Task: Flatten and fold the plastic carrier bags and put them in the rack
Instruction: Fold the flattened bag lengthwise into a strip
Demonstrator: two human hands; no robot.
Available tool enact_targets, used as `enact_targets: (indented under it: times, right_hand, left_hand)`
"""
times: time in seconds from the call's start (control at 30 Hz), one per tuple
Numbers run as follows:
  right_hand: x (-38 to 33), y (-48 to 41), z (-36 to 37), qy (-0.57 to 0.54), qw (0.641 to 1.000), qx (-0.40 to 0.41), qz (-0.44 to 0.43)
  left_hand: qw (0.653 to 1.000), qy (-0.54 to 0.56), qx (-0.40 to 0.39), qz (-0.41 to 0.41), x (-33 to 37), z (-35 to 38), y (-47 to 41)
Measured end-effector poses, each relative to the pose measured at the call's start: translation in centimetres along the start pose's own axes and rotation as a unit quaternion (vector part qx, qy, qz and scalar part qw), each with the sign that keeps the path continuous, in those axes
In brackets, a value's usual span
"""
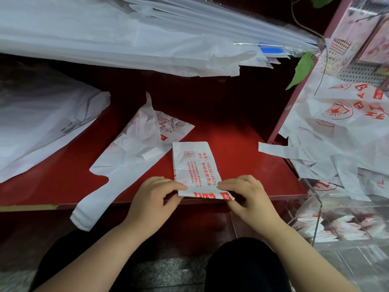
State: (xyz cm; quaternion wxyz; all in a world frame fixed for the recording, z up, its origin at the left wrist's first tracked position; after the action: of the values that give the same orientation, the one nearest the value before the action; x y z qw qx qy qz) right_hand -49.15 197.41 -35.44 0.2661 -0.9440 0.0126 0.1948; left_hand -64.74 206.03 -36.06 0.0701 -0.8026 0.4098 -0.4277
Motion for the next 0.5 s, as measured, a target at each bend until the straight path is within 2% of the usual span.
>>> enact_targets:
  times: [0.17,0.27,0.37,0.5]
  right_hand:
    - [1.7,-0.7,0.0,-0.111,0.985,-0.002,0.132]
    - [2.3,-1.5,0.5,-0.100,0.978,-0.016,0.182]
    - [3.1,-2.2,1.2,-0.091,0.966,-0.021,0.242]
    - [2.9,-3.1,1.5,-0.030,0.961,-0.030,0.272]
  left_hand:
    - [0.991,0.018,0.068,-0.113,-1.3,-1.2,-0.7]
    - [0.984,0.012,0.061,-0.165,-2.0,-0.9,-1.2]
    - [0.975,-0.080,0.045,-0.205,-2.3,-1.0,-1.9]
    - [0.970,-0.137,0.045,-0.196,-2.4,-1.2,-2.7]
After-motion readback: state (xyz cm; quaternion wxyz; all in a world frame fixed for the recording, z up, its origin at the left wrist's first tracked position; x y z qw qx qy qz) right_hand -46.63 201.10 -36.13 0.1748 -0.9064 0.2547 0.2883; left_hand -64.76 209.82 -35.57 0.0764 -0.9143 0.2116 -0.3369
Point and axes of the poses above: each hand's wrist, its own y-axis away from the middle knuckle, its own z-axis out of the palm, x = y × z, the point moved 9 cm from there along -y, towards the middle knuckle, and after that the axes turned 3 degrees about y, right-handed, at the moved point
